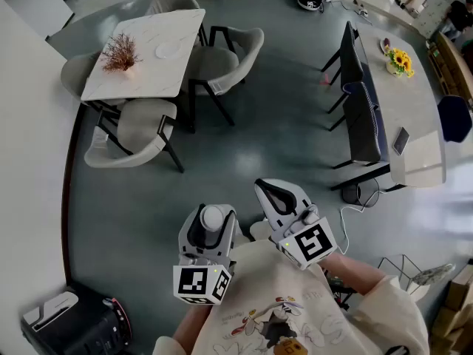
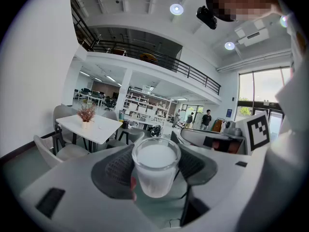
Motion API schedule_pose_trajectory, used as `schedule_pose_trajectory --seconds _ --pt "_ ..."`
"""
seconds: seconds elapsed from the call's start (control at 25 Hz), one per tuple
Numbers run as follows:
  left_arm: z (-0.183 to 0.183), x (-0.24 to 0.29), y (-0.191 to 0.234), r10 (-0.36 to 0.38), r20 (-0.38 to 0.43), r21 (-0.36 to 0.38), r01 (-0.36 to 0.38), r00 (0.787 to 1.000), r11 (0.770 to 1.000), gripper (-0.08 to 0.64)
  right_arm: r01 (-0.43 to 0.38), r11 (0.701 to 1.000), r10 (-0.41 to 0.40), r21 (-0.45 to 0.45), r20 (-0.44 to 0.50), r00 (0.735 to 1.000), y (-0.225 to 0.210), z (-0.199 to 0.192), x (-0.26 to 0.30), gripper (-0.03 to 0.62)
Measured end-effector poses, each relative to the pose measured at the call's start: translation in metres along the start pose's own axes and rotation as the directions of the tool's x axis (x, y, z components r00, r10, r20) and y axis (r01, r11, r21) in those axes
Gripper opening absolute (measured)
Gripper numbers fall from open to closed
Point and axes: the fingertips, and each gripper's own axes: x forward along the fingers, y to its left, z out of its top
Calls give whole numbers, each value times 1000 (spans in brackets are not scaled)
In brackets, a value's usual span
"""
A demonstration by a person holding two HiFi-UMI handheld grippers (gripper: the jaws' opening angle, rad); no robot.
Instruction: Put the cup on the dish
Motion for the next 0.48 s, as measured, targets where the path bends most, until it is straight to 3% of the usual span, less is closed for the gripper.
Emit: schedule_pose_trajectory --seconds 0.48 --pt "-5 8 -16 32 -29 -4 -32 999 999 272 -57 997 57 51 -4 998 -10 -8 -14 6"
